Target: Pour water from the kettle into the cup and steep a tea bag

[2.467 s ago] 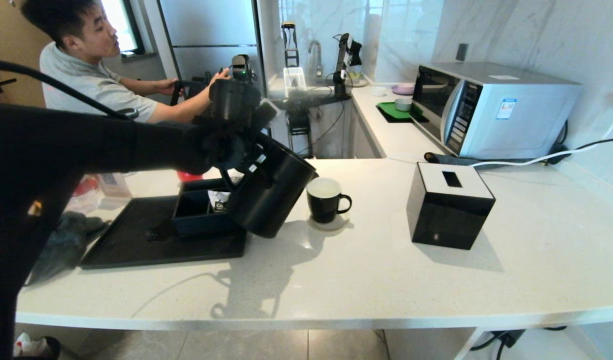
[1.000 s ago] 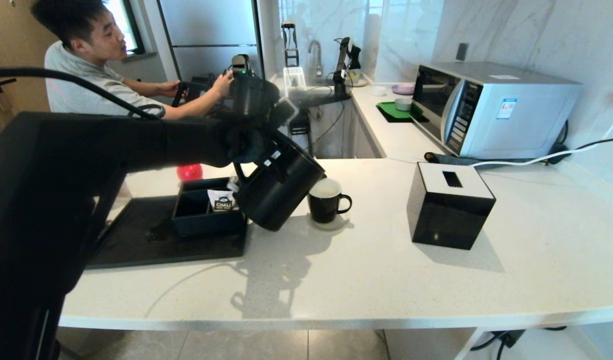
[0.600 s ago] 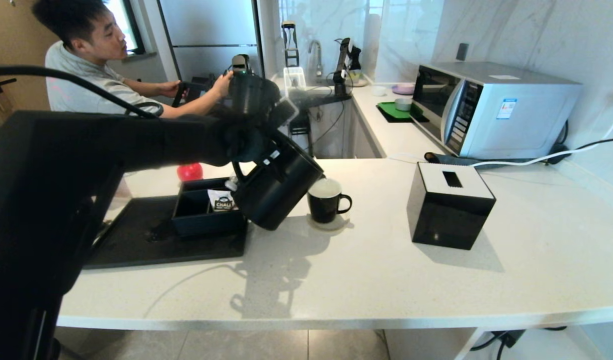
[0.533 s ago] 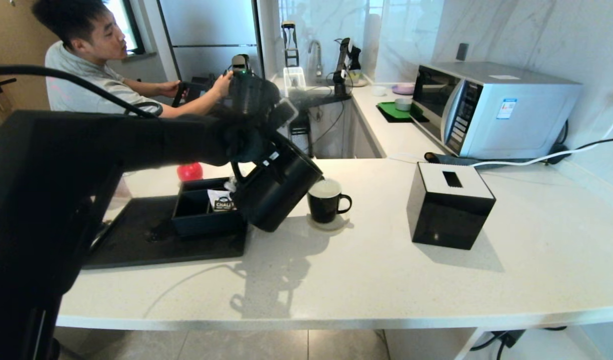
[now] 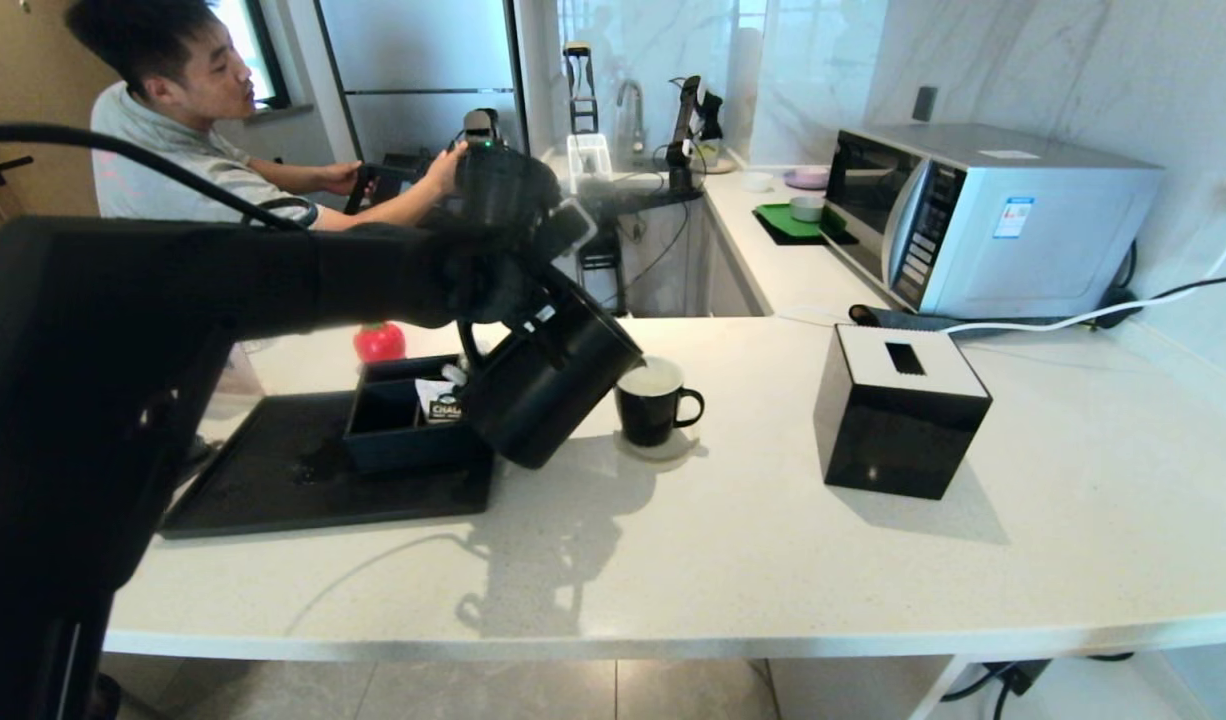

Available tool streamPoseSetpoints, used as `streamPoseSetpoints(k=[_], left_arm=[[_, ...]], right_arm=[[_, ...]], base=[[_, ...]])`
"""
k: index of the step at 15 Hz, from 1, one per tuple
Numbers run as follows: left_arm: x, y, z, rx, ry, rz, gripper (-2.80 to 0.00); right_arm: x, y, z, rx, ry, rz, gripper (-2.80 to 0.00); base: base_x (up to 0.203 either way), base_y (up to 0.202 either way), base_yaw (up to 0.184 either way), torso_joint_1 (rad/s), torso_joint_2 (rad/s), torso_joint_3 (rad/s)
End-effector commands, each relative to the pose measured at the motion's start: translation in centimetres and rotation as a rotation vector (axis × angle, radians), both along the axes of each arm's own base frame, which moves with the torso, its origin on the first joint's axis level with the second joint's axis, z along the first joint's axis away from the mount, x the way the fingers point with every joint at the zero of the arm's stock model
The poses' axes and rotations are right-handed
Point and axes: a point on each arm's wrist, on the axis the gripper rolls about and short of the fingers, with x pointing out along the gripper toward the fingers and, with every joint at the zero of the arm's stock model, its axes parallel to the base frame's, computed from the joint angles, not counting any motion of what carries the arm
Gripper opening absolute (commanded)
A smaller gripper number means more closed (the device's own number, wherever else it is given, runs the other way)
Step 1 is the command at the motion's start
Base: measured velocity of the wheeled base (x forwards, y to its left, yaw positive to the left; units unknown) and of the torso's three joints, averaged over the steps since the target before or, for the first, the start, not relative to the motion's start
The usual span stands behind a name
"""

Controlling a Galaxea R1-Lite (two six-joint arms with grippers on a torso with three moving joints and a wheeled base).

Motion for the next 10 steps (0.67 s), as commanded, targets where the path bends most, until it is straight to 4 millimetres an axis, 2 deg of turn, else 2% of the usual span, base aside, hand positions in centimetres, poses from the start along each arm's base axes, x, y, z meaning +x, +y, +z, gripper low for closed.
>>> streamPoseSetpoints(k=[1, 10], left_arm=[[-0.16, 0.11, 0.30, 0.005, -0.002, 0.002, -2.80], [-0.63, 0.44, 0.51, 0.038, 0.028, 0.017, -2.80]], right_arm=[[0.01, 0.00, 0.00, -0.001, 0.001, 0.001, -2.80], [0.01, 0.00, 0.00, -0.001, 0.001, 0.001, -2.80]], base=[[0.000, 0.000, 0.000, 0.000, 0.00, 0.000], [0.000, 0.000, 0.000, 0.000, 0.00, 0.000]])
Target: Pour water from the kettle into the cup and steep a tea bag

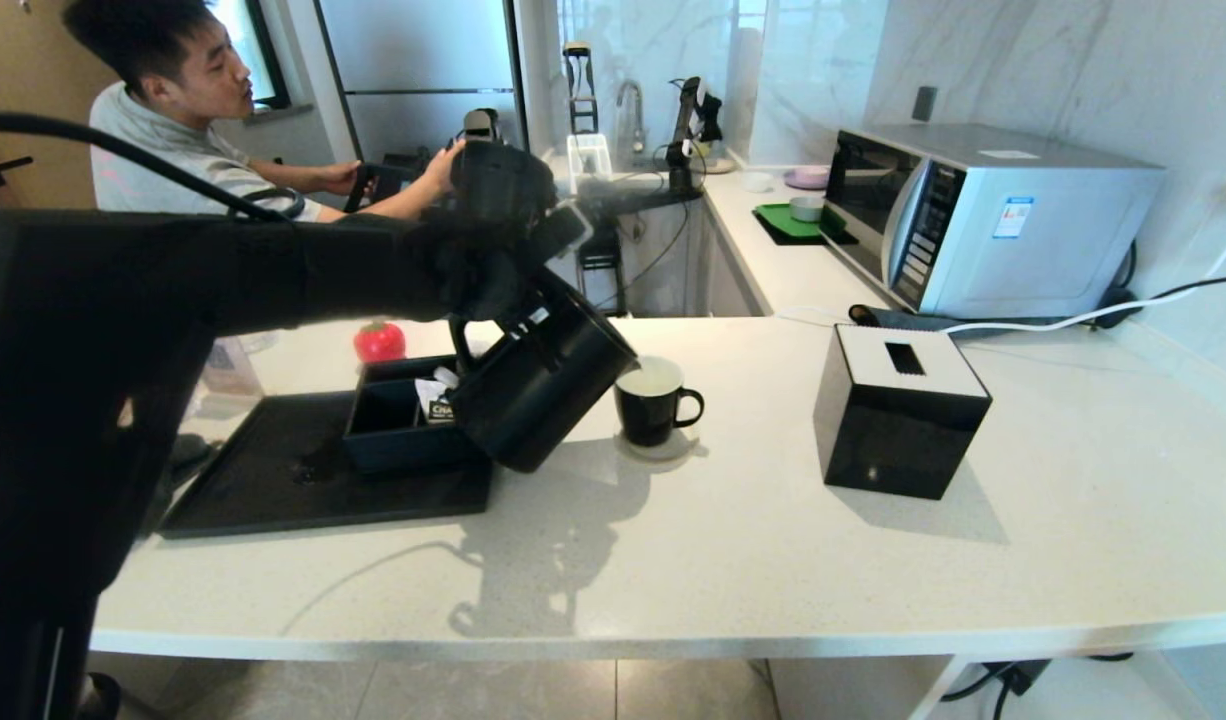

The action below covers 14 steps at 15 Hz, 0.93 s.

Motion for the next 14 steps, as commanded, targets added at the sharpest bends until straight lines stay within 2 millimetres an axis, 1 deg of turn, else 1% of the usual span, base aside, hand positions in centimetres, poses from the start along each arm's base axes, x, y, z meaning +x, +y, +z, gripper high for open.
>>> streamPoseSetpoints(k=[1, 14], left_arm=[[-0.13, 0.08, 0.29, 0.012, -0.004, 0.000, -2.80], [-0.25, 0.08, 0.54, 0.052, -0.003, -0.006, -2.80]], right_arm=[[0.01, 0.00, 0.00, -0.001, 0.001, 0.001, -2.80], [0.01, 0.00, 0.00, -0.001, 0.001, 0.001, -2.80]], base=[[0.000, 0.000, 0.000, 0.000, 0.00, 0.000], [0.000, 0.000, 0.000, 0.000, 0.00, 0.000]])
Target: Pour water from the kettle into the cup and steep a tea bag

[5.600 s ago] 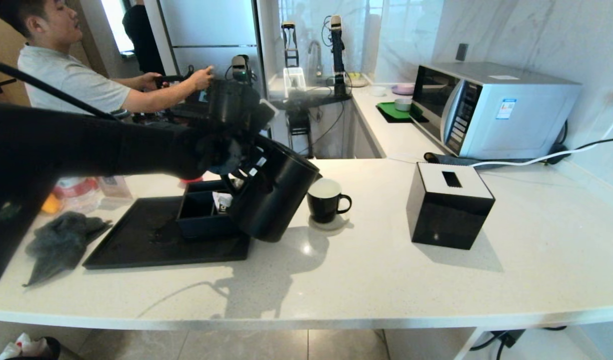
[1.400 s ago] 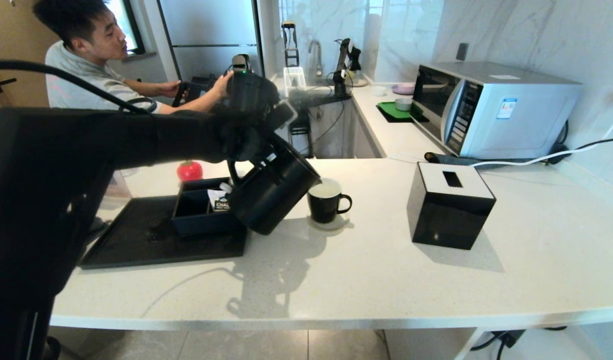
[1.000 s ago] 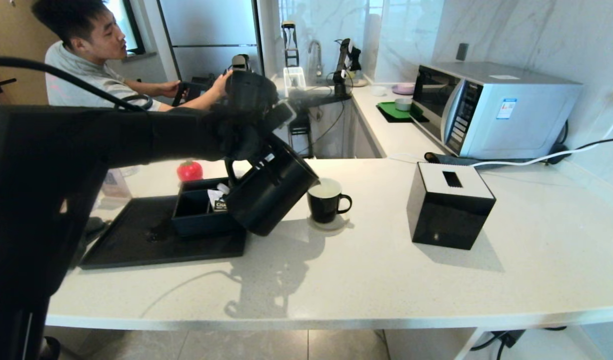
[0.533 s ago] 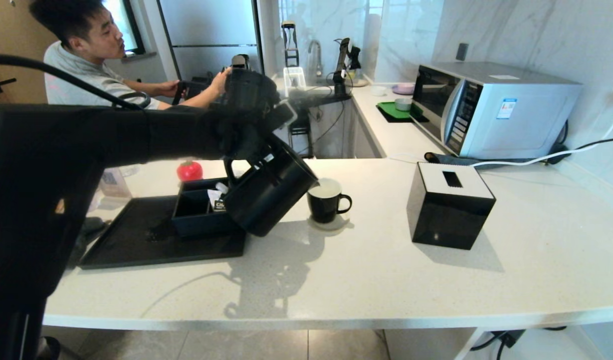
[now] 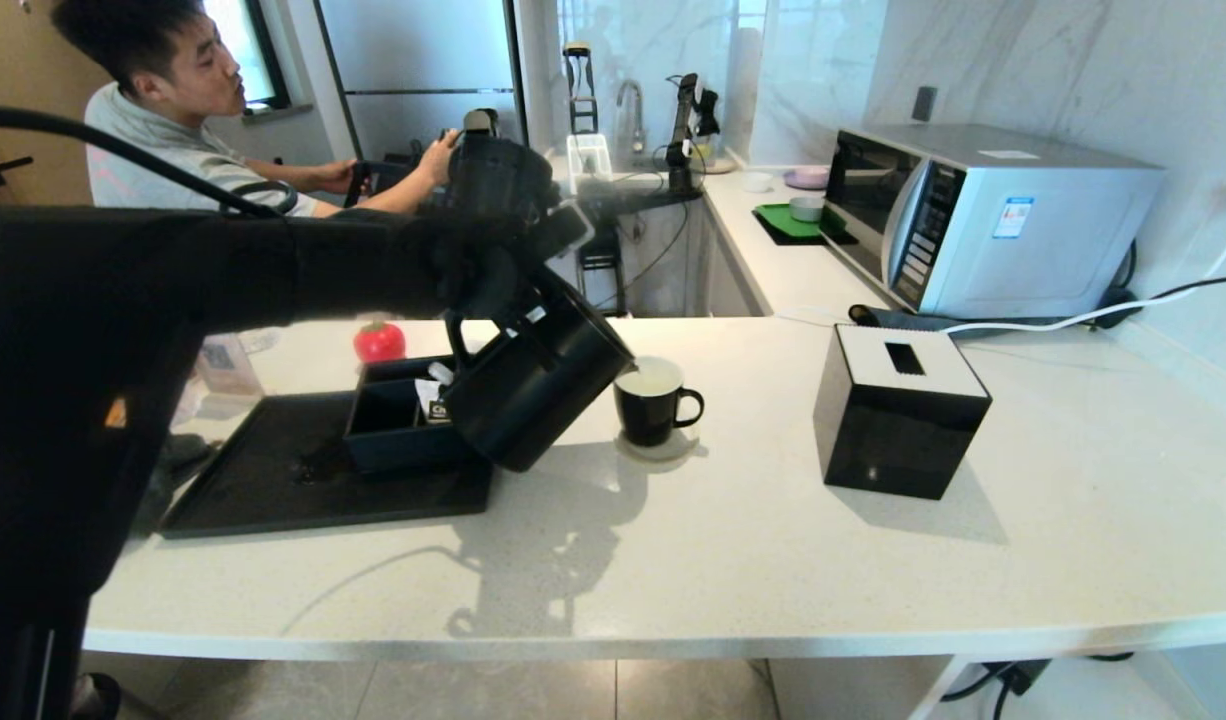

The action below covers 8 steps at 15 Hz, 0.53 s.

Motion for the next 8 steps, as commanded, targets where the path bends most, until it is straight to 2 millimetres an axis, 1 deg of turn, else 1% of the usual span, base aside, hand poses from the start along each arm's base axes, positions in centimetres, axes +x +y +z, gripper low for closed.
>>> streamPoseSetpoints(k=[1, 8], left_arm=[[0.03, -0.01, 0.13, 0.004, -0.004, 0.001, -2.80], [0.18, -0.24, 0.04, 0.003, -0.006, -0.002, -2.80]], right_arm=[[0.01, 0.00, 0.00, -0.001, 0.002, 0.001, -2.80], [0.01, 0.00, 0.00, -0.001, 0.002, 0.001, -2.80]], base=[[0.000, 0.000, 0.000, 0.000, 0.00, 0.000], [0.000, 0.000, 0.000, 0.000, 0.00, 0.000]])
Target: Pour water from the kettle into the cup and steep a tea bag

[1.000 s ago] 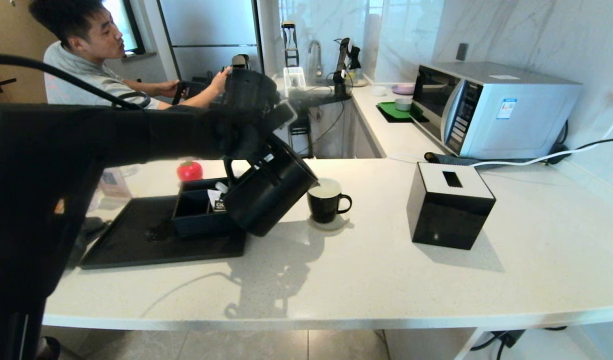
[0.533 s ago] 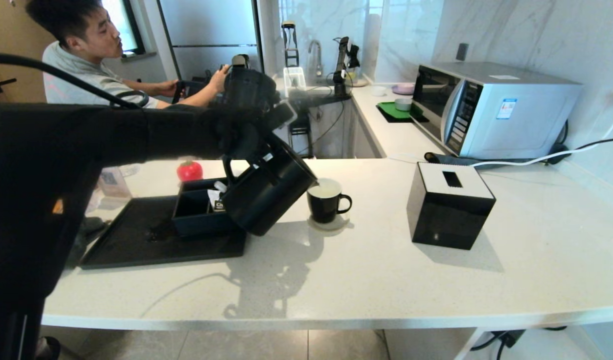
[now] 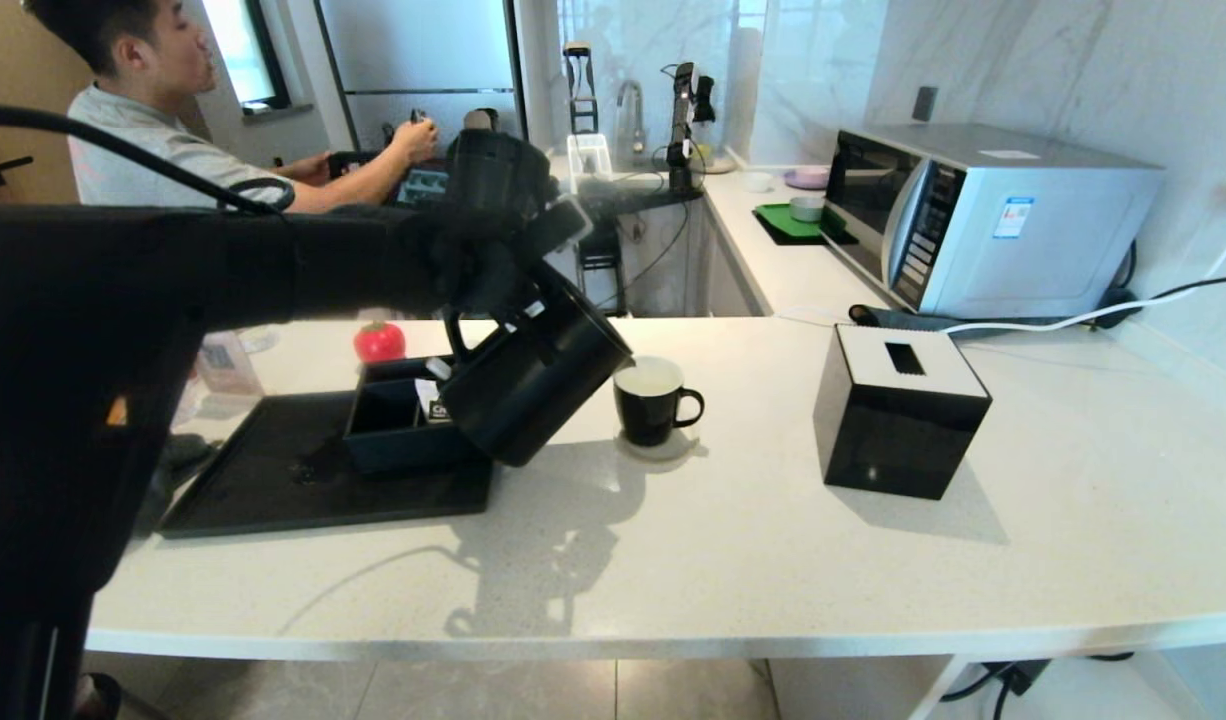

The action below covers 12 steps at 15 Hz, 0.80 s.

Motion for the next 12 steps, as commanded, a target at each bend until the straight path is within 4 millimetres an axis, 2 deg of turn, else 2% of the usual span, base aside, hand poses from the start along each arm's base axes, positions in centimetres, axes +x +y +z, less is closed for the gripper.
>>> streamPoseSetpoints(k=[1, 12], left_arm=[[0.11, -0.18, -0.33, 0.008, 0.007, -0.001, -2.80], [0.06, -0.62, -0.62, 0.008, 0.012, -0.009, -2.80]], right_arm=[[0.01, 0.00, 0.00, 0.000, 0.002, 0.001, -2.80], [0.01, 0.00, 0.00, -0.001, 0.002, 0.001, -2.80]], base=[[0.000, 0.000, 0.000, 0.000, 0.00, 0.000], [0.000, 0.000, 0.000, 0.000, 0.00, 0.000]])
